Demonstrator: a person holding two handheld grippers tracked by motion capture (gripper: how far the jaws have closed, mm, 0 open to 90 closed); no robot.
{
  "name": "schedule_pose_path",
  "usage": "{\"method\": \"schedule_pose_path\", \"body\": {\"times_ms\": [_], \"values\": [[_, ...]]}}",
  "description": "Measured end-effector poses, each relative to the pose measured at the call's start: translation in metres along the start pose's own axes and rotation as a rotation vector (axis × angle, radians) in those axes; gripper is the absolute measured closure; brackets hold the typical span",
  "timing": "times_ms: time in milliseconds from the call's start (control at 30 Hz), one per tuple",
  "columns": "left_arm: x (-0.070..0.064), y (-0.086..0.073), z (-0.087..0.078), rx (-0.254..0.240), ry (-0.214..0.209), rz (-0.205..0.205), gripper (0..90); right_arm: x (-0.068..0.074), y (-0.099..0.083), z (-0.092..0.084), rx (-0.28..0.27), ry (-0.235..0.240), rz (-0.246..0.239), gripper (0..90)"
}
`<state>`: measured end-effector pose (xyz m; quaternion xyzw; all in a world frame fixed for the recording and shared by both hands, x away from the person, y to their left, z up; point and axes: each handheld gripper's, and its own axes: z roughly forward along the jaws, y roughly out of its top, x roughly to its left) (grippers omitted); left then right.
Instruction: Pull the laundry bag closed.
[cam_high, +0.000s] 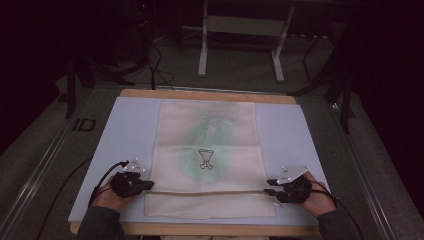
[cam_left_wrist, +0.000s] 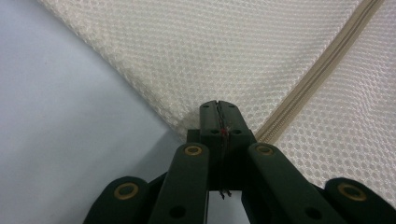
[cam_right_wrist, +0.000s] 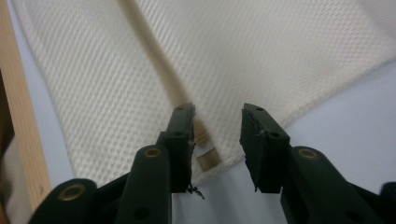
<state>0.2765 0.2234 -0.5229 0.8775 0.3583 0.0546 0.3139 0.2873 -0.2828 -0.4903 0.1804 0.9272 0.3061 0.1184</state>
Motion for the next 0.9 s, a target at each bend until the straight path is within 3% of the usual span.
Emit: {"method": "schedule_pose_path", "body": {"times_ms": [200, 367, 500, 633, 733, 900], "values": [[0.000, 0.000, -0.001, -0.022, -0.008, -0.002, 85.4, -0.007, -0.003, -0.002, -0.054, -0.053, 0.086, 56.3], [0.001, 0.001, -0.003, -0.049, 0.010, -0.004, 81.8, -0.019, -0.016, -0.001, -0.108, -0.109, 0.234, 54.7], [0.003, 0.000, -0.005, -0.079, 0.039, -0.023, 79.1, -0.025, -0.025, 0.001, -0.125, -0.141, 0.309, 53.6], [0.005, 0.000, -0.007, -0.099, 0.073, -0.040, 76.6, -0.026, -0.028, 0.006, -0.115, -0.139, 0.325, 52.8], [0.010, -0.001, -0.008, -0.125, 0.124, -0.070, 72.4, -0.023, -0.027, 0.014, -0.086, -0.132, 0.308, 53.1], [0.018, -0.003, -0.008, -0.141, 0.192, -0.124, 65.6, -0.025, -0.030, 0.017, -0.094, -0.160, 0.326, 52.2]]}}
